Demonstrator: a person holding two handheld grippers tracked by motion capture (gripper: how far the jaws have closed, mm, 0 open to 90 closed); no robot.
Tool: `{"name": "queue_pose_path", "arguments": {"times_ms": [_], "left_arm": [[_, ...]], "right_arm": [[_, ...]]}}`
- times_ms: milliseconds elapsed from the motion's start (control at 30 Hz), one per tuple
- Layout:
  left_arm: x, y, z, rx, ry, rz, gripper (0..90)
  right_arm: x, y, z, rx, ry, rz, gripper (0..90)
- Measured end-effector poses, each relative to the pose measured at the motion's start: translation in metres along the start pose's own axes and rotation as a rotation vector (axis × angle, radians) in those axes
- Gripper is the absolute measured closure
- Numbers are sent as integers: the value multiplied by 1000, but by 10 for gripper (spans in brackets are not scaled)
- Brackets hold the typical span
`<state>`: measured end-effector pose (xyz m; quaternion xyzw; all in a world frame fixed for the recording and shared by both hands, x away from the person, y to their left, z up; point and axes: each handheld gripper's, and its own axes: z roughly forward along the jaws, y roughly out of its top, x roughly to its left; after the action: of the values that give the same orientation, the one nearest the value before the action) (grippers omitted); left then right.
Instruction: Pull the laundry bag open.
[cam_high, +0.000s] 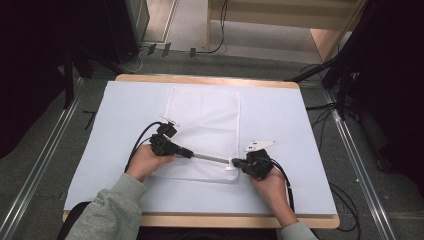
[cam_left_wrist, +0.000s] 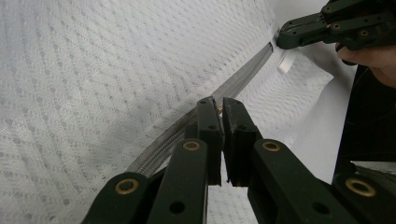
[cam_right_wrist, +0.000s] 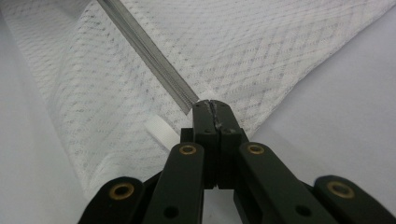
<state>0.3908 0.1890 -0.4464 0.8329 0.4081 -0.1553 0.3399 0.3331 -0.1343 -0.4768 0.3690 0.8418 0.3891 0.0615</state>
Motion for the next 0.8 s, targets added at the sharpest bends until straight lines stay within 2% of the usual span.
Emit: {"name": "queue_pose_path", "arguments": {"times_ms": [367,433,800], "left_arm": [[7,-5,-15,-15,1,-21,882],[7,-6,-18,-4,5,-13,881],[15,-12,-36,-22,4,-24,881]], "right_arm": [[0,0,0,-2,-2,3,900],[0,0,0,-2,-2,3,900],[0,0,0,-3,-1,2,900]]}}
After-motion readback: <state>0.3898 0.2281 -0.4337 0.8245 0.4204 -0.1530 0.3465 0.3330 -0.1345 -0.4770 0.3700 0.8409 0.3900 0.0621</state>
